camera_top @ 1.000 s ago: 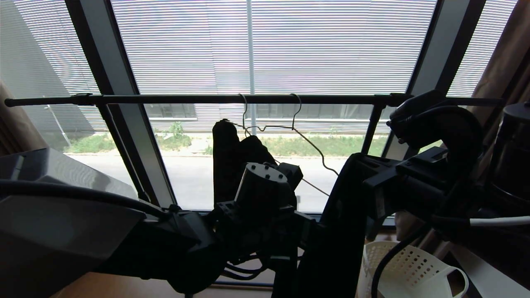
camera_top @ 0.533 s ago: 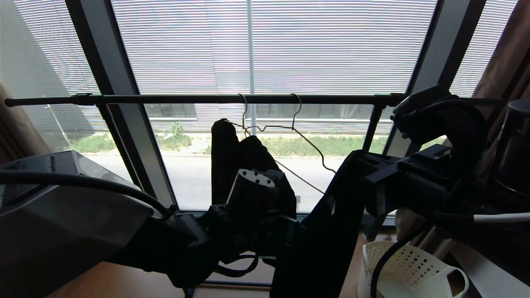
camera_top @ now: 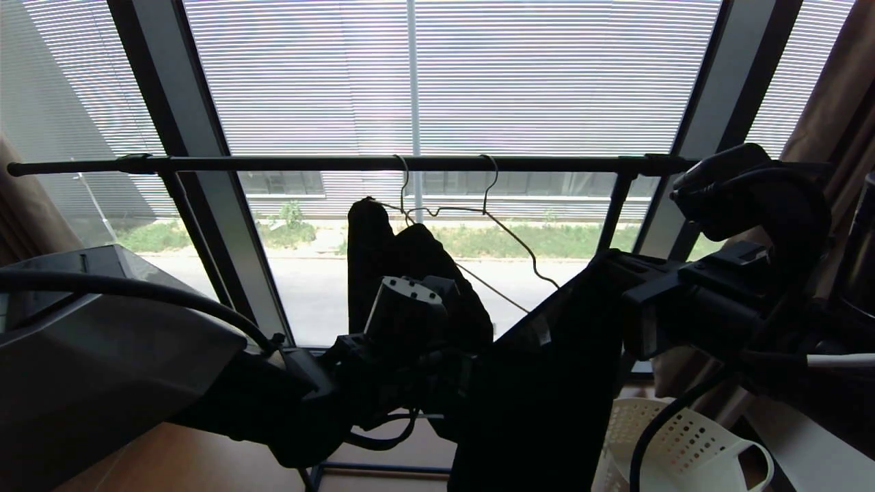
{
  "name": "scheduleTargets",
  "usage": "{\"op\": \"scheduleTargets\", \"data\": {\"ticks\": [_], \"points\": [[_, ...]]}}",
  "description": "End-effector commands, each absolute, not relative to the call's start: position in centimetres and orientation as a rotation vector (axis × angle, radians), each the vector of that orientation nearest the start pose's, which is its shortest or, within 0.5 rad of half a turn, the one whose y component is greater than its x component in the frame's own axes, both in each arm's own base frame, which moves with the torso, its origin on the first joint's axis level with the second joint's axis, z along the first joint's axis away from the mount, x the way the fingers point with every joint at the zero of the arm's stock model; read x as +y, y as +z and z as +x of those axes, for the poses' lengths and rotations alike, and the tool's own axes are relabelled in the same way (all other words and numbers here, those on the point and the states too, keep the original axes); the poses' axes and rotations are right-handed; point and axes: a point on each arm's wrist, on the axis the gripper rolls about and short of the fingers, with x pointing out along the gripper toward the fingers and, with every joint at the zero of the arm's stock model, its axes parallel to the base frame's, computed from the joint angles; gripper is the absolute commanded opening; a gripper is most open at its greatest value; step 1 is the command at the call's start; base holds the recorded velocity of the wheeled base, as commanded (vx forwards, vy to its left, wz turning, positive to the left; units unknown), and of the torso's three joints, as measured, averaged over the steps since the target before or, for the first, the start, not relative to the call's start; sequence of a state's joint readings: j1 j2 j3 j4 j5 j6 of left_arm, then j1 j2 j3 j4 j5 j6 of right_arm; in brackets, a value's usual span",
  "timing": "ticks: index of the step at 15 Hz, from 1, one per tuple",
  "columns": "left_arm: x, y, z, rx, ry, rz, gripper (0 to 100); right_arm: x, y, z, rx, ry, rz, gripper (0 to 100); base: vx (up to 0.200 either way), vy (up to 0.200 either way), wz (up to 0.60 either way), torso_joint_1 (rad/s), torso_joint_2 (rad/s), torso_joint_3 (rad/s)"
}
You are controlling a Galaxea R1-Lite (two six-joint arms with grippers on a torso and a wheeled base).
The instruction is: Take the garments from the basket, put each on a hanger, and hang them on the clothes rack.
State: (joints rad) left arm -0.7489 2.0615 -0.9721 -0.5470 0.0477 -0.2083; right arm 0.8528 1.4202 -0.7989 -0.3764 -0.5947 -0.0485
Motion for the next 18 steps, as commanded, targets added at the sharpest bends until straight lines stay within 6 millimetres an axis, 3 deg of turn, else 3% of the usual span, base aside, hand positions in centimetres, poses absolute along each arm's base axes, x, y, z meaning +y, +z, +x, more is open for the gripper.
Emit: {"op": "scheduleTargets", "data": {"ticks": [1,7,14,17,18], "points": [[-24.9,11.2,26.8,0.533,-0.634,0.003,0,16.0,22.9,16.5,0.186,0.231,-0.216,0,0.0,0.0,0.0,0.0,0.0,0.0],[-22.3,16.2,24.3,0.403,-0.656,-0.002,0,13.2,21.3,18.1,0.246,0.102,-0.332,0,0.0,0.0,0.0,0.0,0.0,0.0],[-22.3,16.9,24.7,0.368,-0.659,0.027,0,13.5,20.7,19.4,0.267,0.13,-0.603,0,0.0,0.0,0.0,0.0,0.0,0.0],[-22.6,17.6,25.1,0.353,-0.659,0.022,0,13.0,20.4,18.7,0.294,0.149,-0.64,0,0.0,0.0,0.0,0.0,0.0,0.0],[-22.9,18.3,25.5,0.362,-0.657,0.025,0,11.8,20.4,16.9,0.328,0.213,-0.676,0,0.0,0.0,0.0,0.0,0.0,0.0]]}}
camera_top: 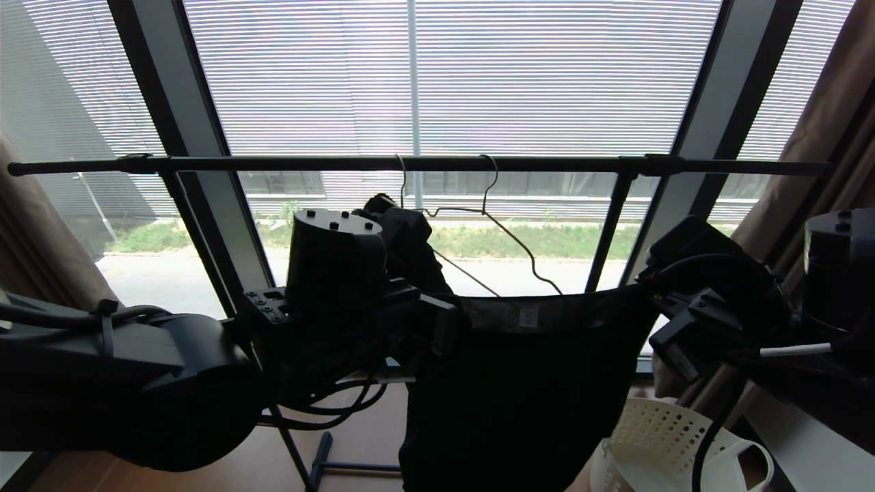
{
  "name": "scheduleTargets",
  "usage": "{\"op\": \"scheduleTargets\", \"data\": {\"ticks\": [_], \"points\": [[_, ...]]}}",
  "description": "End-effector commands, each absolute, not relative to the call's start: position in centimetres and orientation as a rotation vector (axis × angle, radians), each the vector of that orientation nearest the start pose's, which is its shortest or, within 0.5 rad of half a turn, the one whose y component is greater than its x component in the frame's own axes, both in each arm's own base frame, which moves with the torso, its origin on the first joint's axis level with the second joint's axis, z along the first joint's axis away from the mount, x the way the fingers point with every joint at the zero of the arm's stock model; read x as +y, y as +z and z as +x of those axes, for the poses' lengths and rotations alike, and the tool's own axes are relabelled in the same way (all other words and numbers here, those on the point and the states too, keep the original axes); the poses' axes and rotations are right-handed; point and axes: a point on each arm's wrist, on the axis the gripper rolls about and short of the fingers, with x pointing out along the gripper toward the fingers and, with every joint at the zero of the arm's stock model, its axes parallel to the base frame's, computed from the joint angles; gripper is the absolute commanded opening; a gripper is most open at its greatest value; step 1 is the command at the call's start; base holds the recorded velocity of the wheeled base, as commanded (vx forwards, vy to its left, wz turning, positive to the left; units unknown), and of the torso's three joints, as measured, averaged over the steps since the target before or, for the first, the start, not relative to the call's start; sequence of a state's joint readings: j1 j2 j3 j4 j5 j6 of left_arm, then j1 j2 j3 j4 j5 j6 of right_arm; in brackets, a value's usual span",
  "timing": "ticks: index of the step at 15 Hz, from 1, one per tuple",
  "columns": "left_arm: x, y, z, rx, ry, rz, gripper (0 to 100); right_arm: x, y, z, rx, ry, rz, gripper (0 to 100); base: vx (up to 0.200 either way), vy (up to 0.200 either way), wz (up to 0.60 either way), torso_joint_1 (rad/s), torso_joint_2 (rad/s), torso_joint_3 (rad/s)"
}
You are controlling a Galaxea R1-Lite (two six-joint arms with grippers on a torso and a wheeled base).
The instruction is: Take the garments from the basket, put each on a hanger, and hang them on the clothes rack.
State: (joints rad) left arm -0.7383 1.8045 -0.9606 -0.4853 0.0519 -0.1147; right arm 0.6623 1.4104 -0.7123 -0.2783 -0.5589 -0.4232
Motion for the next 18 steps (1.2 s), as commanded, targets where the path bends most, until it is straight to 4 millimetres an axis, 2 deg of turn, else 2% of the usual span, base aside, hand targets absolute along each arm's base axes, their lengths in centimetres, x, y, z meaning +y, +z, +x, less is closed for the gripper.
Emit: {"op": "scheduleTargets", "data": {"ticks": [1,2,3,5,6,8,9,11,14,17,18], "points": [[-23.5,19.2,26.1,0.363,-0.66,0.025,0,10.8,20.6,14.8,0.363,0.331,-0.693,0,0.0,0.0,0.0,0.0,0.0,0.0],[-23.7,19.4,26.2,0.363,-0.661,0.025,0,10.6,20.7,13.9,0.367,0.371,-0.697,0,0.0,0.0,0.0,0.0,0.0,0.0],[-24.7,20.3,27.0,0.358,-0.668,0.024,0,10.2,21.0,11.9,0.379,0.461,-0.719,0,0.0,0.0,0.0,0.0,0.0,0.0],[-26.7,22.0,27.7,0.35,-0.699,0.024,0,10.9,20.7,11.1,0.385,0.53,-0.72,0,0.0,0.0,0.0,0.0,0.0,0.0],[-27.1,22.3,27.6,0.35,-0.707,0.026,0,11.2,20.6,11.0,0.384,0.544,-0.716,0,0.0,0.0,0.0,0.0,0.0,0.0],[-28.9,23.9,28.1,0.345,-0.733,0.027,0,14.2,20.5,10.8,0.407,0.645,-0.645,0,0.0,0.0,0.0,0.0,0.0,0.0],[-29.2,24.1,28.0,0.348,-0.739,0.03,0,15.1,20.5,10.8,0.418,0.662,-0.617,0,0.0,0.0,0.0,0.0,0.0,0.0],[-29.8,24.9,27.7,0.337,-0.762,0.028,0,18.7,20.6,10.9,0.463,0.704,-0.51,0,0.0,0.0,0.0,0.0,0.0,0.0],[-30.2,25.0,27.1,0.339,-0.78,0.03,0,21.8,21.0,11.3,0.459,0.703,-0.33,0,0.0,0.0,0.0,0.0,0.0,0.0],[-30.2,25.0,27.0,0.338,-0.781,0.03,0,22.1,21.1,11.6,0.436,0.693,-0.258,0,0.0,0.0,0.0,0.0,0.0,0.0],[-30.1,25.2,26.9,0.335,-0.78,0.027,0,21.4,21.0,11.6,0.442,0.671,-0.256,0,0.0,0.0,0.0,0.0,0.0,0.0]]}}
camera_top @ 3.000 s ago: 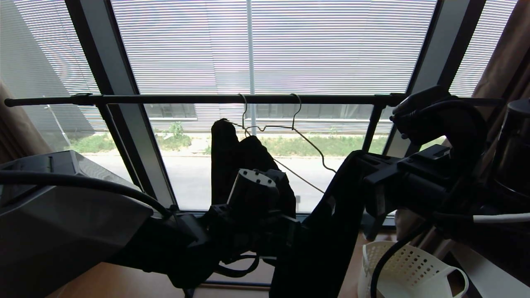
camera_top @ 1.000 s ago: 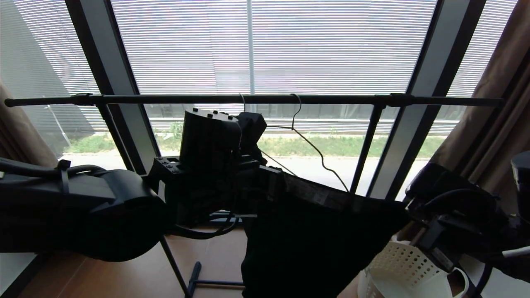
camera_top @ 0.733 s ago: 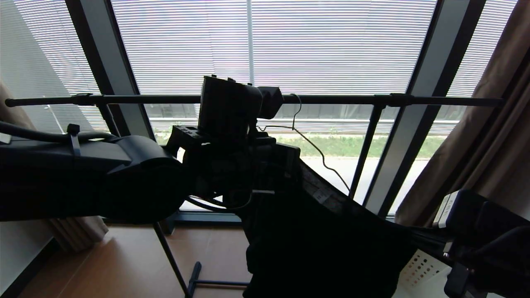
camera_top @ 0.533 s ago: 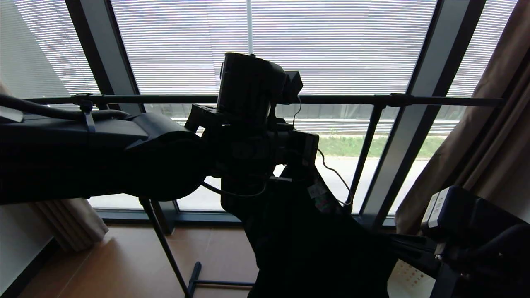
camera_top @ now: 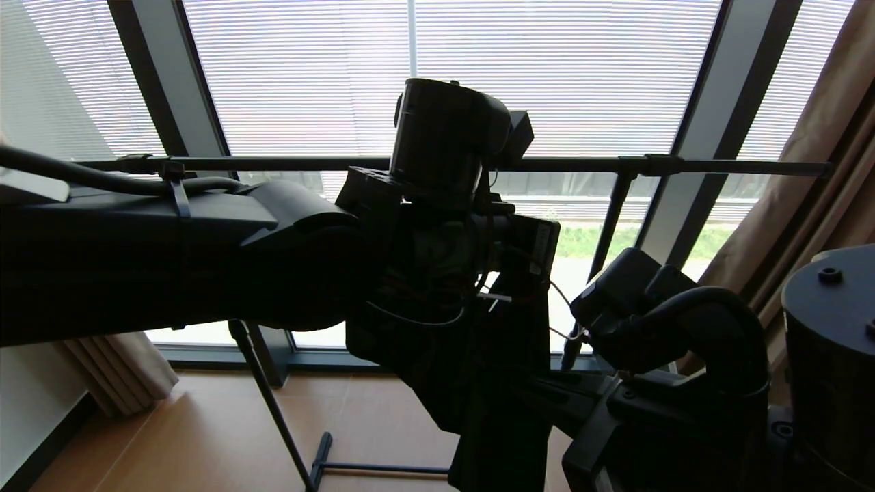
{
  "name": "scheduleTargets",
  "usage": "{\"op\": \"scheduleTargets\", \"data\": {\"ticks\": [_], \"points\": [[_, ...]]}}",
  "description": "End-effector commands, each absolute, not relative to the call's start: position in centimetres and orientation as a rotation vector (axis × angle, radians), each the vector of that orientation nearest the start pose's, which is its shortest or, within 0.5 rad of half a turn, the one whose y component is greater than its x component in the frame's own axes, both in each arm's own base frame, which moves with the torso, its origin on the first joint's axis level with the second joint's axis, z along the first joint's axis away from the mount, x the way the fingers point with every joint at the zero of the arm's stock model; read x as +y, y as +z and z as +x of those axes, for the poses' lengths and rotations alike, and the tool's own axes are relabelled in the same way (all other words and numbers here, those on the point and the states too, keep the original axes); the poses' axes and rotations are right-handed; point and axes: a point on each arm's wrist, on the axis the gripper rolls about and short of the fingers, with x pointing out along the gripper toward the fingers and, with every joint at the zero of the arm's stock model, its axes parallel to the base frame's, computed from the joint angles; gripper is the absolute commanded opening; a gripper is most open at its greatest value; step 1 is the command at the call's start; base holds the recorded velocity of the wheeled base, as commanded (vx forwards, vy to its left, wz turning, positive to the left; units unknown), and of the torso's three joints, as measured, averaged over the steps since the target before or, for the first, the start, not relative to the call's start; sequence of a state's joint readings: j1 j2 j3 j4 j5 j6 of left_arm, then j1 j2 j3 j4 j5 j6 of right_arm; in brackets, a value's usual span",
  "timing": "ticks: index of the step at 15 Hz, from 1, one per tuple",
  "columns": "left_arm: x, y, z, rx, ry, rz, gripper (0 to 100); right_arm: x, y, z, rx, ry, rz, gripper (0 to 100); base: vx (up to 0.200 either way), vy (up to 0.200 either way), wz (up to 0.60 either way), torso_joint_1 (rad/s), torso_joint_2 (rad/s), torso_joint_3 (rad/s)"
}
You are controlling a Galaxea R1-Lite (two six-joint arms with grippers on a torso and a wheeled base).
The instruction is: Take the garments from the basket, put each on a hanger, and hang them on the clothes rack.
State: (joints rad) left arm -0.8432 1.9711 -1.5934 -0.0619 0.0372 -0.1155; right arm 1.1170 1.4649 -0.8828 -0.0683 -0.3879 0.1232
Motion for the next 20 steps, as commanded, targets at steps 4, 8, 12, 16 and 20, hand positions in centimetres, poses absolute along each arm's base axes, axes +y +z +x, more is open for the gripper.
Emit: {"op": "scheduleTargets", "data": {"ticks": [4,8,12,16,20], "points": [[-27.5,25.1,26.8,0.36,-0.738,0.033,0,15.7,20.0,11.1,0.5,0.552,-0.29,0,0.0,0.0,0.0,0.0,0.0,0.0],[-23.0,24.9,25.5,0.392,-0.694,0.07,0,11.8,20.2,13.0,0.527,0.316,-0.265,0,0.0,0.0,0.0,0.0,0.0,0.0],[-20.8,22.9,22.2,0.471,-0.728,0.141,0,14.0,22.7,17.7,0.447,0.231,-0.206,0,0.0,0.0,0.0,0.0,0.0,0.0],[-22.5,19.5,18.1,0.583,-0.85,0.227,0,20.1,22.8,22.4,0.367,0.243,-0.172,0,0.0,0.0,0.0,0.0,0.0,0.0],[-25.3,19.8,16.1,0.587,-0.944,0.2,0,23.6,22.3,22.5,0.328,0.321,-0.148,0,0.0,0.0,0.0,0.0,0.0,0.0]]}}
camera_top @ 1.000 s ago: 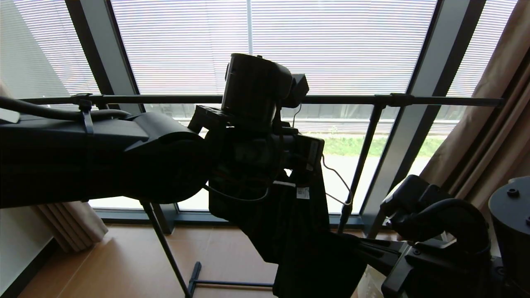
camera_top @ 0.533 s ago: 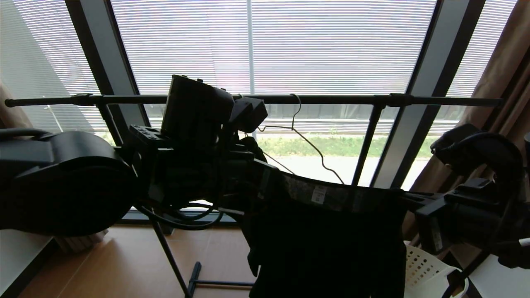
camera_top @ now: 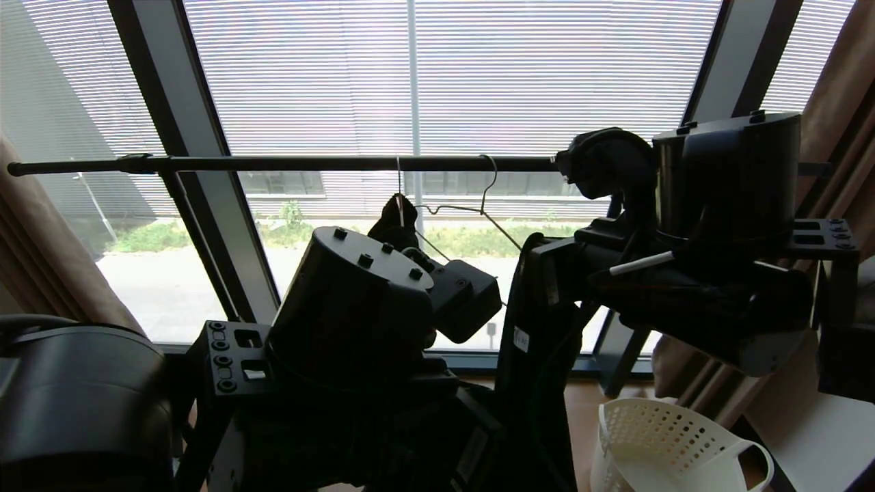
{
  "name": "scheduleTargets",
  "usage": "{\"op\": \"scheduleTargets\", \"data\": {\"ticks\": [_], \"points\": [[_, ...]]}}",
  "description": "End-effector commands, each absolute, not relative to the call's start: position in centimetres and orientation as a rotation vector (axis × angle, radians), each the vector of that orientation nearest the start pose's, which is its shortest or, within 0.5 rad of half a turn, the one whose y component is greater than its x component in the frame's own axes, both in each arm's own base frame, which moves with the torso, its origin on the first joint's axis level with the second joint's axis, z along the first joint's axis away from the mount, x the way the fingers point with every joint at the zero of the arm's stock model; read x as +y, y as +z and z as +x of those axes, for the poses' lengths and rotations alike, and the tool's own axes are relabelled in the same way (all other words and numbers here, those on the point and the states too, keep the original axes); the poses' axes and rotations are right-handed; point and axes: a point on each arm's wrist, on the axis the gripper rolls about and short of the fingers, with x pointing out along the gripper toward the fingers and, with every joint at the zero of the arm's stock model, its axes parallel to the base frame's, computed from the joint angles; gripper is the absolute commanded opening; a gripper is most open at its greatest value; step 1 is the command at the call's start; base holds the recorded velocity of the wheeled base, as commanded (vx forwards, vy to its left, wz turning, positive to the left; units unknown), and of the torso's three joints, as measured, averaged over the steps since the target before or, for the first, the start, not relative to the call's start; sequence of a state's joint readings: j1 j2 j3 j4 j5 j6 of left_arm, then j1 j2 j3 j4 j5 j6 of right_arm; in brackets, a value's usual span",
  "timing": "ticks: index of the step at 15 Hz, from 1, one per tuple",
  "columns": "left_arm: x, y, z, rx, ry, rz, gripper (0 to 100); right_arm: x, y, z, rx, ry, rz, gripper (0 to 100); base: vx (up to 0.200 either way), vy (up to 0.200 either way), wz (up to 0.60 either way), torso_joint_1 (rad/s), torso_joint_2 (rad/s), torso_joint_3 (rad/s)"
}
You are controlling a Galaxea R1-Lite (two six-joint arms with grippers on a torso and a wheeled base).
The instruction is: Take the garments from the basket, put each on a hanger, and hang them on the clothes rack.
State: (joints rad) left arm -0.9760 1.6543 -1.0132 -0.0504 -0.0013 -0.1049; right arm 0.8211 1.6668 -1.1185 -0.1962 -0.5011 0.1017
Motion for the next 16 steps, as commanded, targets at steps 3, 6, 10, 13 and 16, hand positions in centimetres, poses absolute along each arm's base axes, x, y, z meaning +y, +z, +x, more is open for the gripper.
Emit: {"op": "scheduleTargets", "data": {"ticks": [3,6,10,13,16], "points": [[-25.8,19.8,16.2,0.606,-0.935,0.159,0,24.3,22.0,22.2,0.329,0.332,-0.093,0,0.0,0.0,0.0,0.0,0.0,0.0],[-25.5,19.8,16.4,0.608,-0.925,0.157,0,23.8,22.4,22.0,0.324,0.326,-0.071,0,0.0,0.0,0.0,0.0,0.0,0.0],[-21.0,19.6,18.1,0.622,-0.789,0.121,0,18.3,24.1,21.4,0.294,0.227,-0.031,0,0.0,0.0,0.0,0.0,0.0,0.0],[-18.7,19.9,20.5,0.61,-0.676,0.077,0,16.0,23.9,19.3,0.293,0.215,-0.058,0,0.0,0.0,0.0,0.0,0.0,0.0],[-19.5,21.0,23.0,0.561,-0.645,0.05,0,14.4,23.3,17.0,0.295,0.235,-0.085,0,0.0,0.0,0.0,0.0,0.0,0.0]]}}
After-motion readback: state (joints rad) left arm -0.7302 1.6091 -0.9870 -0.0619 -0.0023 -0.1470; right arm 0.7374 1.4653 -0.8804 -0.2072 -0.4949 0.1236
